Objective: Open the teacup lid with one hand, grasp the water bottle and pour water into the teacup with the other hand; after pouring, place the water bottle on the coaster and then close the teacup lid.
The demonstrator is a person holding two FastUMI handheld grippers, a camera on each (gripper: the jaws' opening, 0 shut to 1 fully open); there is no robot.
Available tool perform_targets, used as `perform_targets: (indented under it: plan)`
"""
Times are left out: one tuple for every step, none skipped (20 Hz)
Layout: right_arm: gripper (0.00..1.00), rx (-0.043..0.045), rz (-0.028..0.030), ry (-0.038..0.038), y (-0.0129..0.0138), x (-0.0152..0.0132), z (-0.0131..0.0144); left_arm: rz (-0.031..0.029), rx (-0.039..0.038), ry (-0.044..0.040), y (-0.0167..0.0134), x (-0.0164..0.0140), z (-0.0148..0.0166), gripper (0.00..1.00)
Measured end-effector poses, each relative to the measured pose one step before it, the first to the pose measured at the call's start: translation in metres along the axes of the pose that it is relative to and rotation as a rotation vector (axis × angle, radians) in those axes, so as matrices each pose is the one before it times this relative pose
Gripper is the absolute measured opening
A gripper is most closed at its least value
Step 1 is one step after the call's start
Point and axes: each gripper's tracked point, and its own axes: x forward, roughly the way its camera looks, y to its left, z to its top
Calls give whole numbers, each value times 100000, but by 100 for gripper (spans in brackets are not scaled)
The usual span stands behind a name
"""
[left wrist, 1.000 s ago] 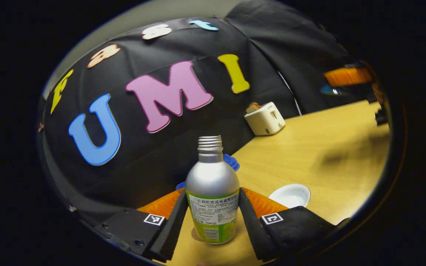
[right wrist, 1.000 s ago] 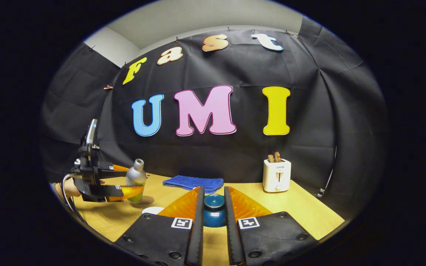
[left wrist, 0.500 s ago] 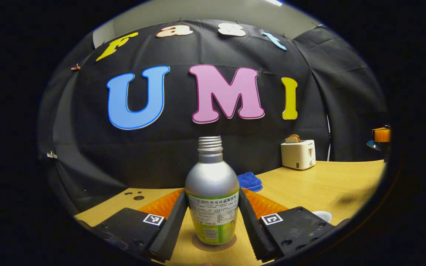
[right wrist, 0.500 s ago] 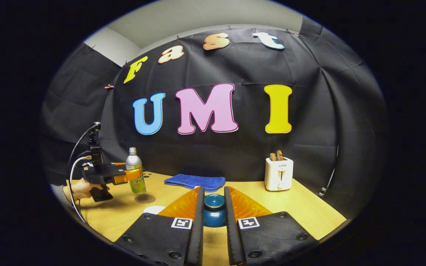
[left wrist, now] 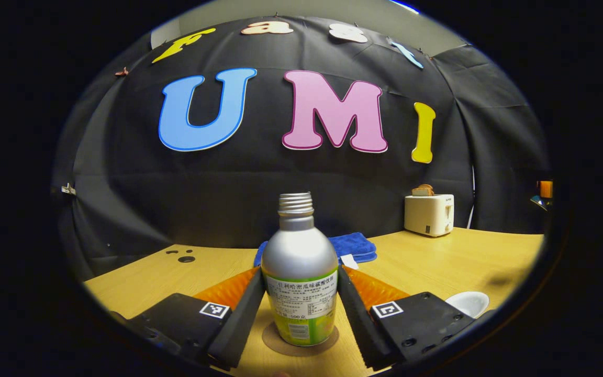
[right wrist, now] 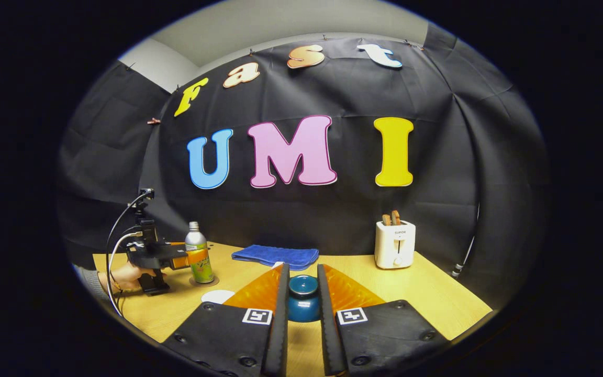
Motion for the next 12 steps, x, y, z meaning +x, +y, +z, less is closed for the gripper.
perform_targets:
  plan:
    - [30,331,431,227,213,49,-114,516,801,-382,113,-228,287,84]
    - [30,234,571,187,272,105,-89,278,996,-841,24,241,11,86]
    - [30,-70,669,198,330,100,-125,4,1282,-180,-140,-87,314,88]
    - [30,-69,1007,29,497,71,-122,439,1827,492,-105,-270,92,89]
    - [30,226,1542,41,688,-5,-91,673,1758,580,45,-585,110,91]
    - [31,687,2325,215,976,71,-175,440,1795,194,124,-805,172,95]
    - [31,1017,2829,-11,1099,239,-202,1195,1188,-75,178,-1015,190,97]
    - [27,1381,3020,432,1335,337,-312,1086,543,-389,279,-984,153,96]
    - [27,1478,2861,334,1157,429,-408,469,-560,320,31,-1302,22,96]
    - [27,1239,1980,-22,1099,678,-384,24,-950,-75,-82,-1328,-106,96]
    - [27,1373,1485,183,828,860,-435,-280,-820,-418,-217,-1355,66,96]
    - [27,1806,1723,865,964,875,-456,421,-921,-820,-28,-1260,174,96]
